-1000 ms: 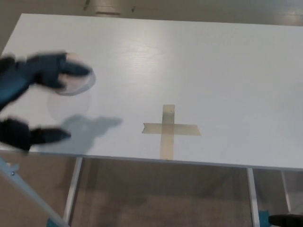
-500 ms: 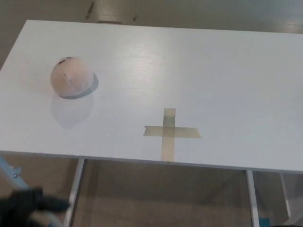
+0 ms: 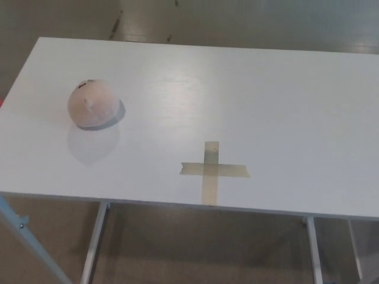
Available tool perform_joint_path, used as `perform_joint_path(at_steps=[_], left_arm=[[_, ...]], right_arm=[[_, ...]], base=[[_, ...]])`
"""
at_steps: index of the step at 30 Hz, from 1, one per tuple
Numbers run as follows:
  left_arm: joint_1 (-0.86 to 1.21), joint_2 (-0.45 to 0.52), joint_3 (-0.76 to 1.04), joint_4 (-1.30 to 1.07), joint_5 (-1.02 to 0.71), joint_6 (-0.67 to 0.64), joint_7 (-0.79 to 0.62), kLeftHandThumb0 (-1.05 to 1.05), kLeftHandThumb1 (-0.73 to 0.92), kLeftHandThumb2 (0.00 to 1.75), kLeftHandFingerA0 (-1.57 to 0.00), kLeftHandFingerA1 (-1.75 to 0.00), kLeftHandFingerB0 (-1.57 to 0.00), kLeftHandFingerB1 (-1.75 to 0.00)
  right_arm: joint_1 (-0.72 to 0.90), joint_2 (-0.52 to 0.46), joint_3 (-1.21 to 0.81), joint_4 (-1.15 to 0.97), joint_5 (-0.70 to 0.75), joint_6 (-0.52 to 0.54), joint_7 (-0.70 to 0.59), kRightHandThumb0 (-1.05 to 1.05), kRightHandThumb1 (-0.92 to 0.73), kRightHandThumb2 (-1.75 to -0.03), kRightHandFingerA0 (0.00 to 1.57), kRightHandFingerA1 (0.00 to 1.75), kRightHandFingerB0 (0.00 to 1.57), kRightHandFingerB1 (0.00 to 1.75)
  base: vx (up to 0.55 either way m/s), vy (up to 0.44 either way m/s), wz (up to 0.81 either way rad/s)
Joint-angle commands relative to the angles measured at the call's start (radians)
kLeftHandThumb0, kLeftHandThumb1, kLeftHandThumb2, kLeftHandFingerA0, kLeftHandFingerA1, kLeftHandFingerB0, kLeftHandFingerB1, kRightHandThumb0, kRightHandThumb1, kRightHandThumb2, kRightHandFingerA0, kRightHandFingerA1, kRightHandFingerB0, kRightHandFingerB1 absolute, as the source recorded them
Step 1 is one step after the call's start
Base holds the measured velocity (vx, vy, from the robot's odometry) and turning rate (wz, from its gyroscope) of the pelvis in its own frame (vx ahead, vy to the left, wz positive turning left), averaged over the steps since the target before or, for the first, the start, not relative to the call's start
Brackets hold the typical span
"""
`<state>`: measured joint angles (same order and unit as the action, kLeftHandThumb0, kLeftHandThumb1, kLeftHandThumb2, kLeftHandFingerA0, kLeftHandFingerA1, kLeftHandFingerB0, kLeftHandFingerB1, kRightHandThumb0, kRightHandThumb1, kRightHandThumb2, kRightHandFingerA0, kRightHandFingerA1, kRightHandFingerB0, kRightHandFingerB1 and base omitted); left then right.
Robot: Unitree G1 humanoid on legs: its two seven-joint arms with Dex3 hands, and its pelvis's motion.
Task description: Use the left hand to take the pink dumpling toy on a person's hand and put it on the desk.
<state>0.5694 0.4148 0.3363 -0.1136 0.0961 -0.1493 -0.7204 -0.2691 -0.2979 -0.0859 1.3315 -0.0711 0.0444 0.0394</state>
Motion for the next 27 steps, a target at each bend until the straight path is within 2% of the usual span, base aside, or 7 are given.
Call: perform_joint_path(at_steps=[1, 3, 9, 13, 23, 25, 27], left_arm=[[-0.496, -0.009, -0.171, 0.852, 0.276, 0.212, 0.513, -0.60, 0.52, 0.92, -0.37, -0.53, -0.21, -0.44], [-0.534, 0.008, -0.180, 0.948, 0.279, 0.224, 0.541, -0.71, 0.67, 0.66, -0.38, -0.37, -0.28, -0.32], [-0.602, 0.064, -0.195, 1.179, 0.230, 0.215, 0.477, -0.71, 0.74, 0.99, -0.31, -0.48, -0.15, -0.41], [-0.626, 0.077, -0.235, 1.215, 0.241, 0.221, 0.465, -0.68, 0.90, 0.68, -0.42, -0.36, -0.26, -0.30], [-0.705, 0.092, -0.330, 1.300, 0.267, 0.157, 0.460, -0.67, 0.89, 0.67, -0.43, -0.36, -0.26, -0.30], [-0.728, 0.095, -0.345, 1.326, 0.258, 0.149, 0.449, -0.70, 0.74, 0.98, -0.34, -0.48, -0.21, -0.42], [-0.733, 0.098, -0.352, 1.337, 0.253, 0.137, 0.440, -0.67, 0.90, 0.67, -0.42, -0.35, -0.26, -0.30]], right_arm=[[0.051, 0.021, 0.002, 0.008, -0.013, -0.027, -0.030, -0.24, -0.69, -0.61, 0.62, 0.43, 0.53, 0.41], [0.050, 0.026, 0.002, 0.008, -0.014, -0.027, -0.033, -0.24, -0.69, -0.61, 0.62, 0.43, 0.53, 0.41], [0.044, 0.015, -0.012, 0.004, 0.000, -0.028, -0.031, -0.23, -0.69, -0.61, 0.62, 0.44, 0.55, 0.42], [0.036, 0.014, -0.019, 0.002, 0.008, -0.030, -0.026, -0.22, -0.70, -0.61, 0.63, 0.44, 0.56, 0.42], [0.013, 0.003, -0.028, -0.001, 0.013, -0.029, -0.015, -0.24, -0.69, -0.61, 0.63, 0.44, 0.52, 0.41], [0.014, 0.002, -0.034, -0.002, 0.019, -0.032, -0.005, -0.24, -0.69, -0.61, 0.63, 0.44, 0.52, 0.41], [0.014, 0.002, -0.036, -0.002, 0.019, -0.031, -0.004, -0.24, -0.69, -0.61, 0.64, 0.45, 0.53, 0.42]], base=[[0.00, 0.000, 0.00], [0.00, 0.000, 0.00], [0.00, 0.000, 0.00], [0.00, 0.000, 0.00], [0.00, 0.000, 0.00], [0.00, 0.000, 0.00], [0.00, 0.000, 0.00]])
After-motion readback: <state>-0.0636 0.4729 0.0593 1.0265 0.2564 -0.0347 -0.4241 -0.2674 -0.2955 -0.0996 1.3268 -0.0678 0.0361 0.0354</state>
